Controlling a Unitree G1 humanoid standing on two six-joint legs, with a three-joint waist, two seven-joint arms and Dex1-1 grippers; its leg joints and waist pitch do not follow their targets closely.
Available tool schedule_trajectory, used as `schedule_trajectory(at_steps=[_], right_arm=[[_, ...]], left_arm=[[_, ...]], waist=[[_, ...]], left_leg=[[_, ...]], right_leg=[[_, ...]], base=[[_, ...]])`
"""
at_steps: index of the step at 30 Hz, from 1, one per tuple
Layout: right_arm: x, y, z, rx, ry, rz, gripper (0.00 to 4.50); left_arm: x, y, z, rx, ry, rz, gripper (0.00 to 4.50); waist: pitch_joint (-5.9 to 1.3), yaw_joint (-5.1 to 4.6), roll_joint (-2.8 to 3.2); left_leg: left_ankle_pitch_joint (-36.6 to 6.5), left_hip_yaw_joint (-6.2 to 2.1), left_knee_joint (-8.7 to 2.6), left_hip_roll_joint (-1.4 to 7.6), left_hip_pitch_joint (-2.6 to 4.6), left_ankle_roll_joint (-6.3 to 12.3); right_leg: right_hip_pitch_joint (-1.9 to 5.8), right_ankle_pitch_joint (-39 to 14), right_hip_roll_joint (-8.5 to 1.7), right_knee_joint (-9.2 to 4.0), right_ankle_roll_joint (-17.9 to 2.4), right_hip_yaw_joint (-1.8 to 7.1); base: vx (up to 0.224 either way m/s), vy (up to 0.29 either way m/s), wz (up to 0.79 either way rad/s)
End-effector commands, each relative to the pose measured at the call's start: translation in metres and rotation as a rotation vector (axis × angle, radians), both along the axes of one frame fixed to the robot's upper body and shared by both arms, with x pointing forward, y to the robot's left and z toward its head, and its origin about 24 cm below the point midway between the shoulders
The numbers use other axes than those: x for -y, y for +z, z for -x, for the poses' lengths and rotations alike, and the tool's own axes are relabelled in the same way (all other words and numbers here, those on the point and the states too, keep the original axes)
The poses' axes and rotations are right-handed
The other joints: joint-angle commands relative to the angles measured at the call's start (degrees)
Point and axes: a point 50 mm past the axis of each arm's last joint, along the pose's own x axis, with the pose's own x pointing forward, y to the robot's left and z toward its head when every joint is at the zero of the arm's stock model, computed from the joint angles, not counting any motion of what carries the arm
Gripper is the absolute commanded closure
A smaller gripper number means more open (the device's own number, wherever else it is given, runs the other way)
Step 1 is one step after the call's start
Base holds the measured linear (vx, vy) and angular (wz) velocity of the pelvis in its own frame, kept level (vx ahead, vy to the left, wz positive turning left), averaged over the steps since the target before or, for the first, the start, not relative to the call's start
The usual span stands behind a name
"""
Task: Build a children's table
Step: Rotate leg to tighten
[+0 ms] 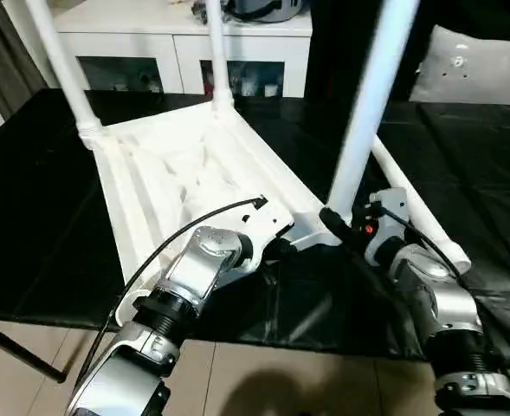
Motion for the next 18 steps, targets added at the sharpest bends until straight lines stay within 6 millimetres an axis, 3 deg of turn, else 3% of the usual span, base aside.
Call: schedule_trajectory(at_steps=[1,5,9,12,15,18], right_arm=[[-0.022,0.001,0.004,0.004,0.133,-0.024,0.86],[0.001,0.007,0.011,0.060,0.236,0.046,0.45],[0.016,0.014,0.014,0.075,0.305,0.085,0.18],[0.028,0.019,0.015,0.077,0.364,0.145,0.03],[0.034,0.024,0.026,0.087,0.594,0.262,0.03],[0.035,0.027,0.032,0.073,0.714,0.269,0.03]], left_arm=[[0.000,0.010,-0.005,0.075,0.014,0.017,4.50],[-0.013,0.004,0.001,0.095,-0.119,-0.033,4.50],[-0.020,0.001,0.006,0.085,-0.203,-0.059,4.50],[-0.026,0.000,0.011,0.078,-0.291,-0.068,4.50],[-0.039,-0.003,0.015,0.068,-0.421,-0.133,4.50],[-0.045,-0.001,0.017,0.060,-0.489,-0.146,4.50]], waist=[[-3.57,0.34,-1.11],[-3.26,0.47,-1.09],[-3.16,0.47,-1.16],[-3.27,0.67,-0.99],[-3.33,1.06,-0.98],[-3.30,1.67,-1.01]], left_leg=[[0.2,-0.78,-3.14,2.26,-1.37,9.16],[-1.9,-0.68,-3.26,2.29,-1.28,9.53],[-3.8,-0.74,-3.42,2.50,-1.15,8.62],[-3.5,-0.74,-3.34,2.57,-1.07,8.43],[-3.1,-0.69,-3.19,2.64,-1.13,9.19],[-2.7,-0.57,-3.16,2.69,-1.16,9.82]], right_leg=[[4.12,-13.6,-4.02,-3.40,-8.1,3.46],[4.10,-16.5,-4.03,-3.88,-7.7,3.39],[4.05,-19.3,-4.13,-4.08,-6.8,3.42],[3.98,-18.2,-4.13,-3.84,-7.3,3.57],[4.02,-16.0,-4.08,-3.43,-8.0,3.63],[4.07,-15.2,-3.99,-3.27,-8.3,3.58]], base=[[0.000,0.000,0.00],[0.000,0.000,0.00],[0.000,0.000,0.00],[0.000,0.000,0.00],[0.000,0.000,0.00],[0.000,0.000,0.00]])
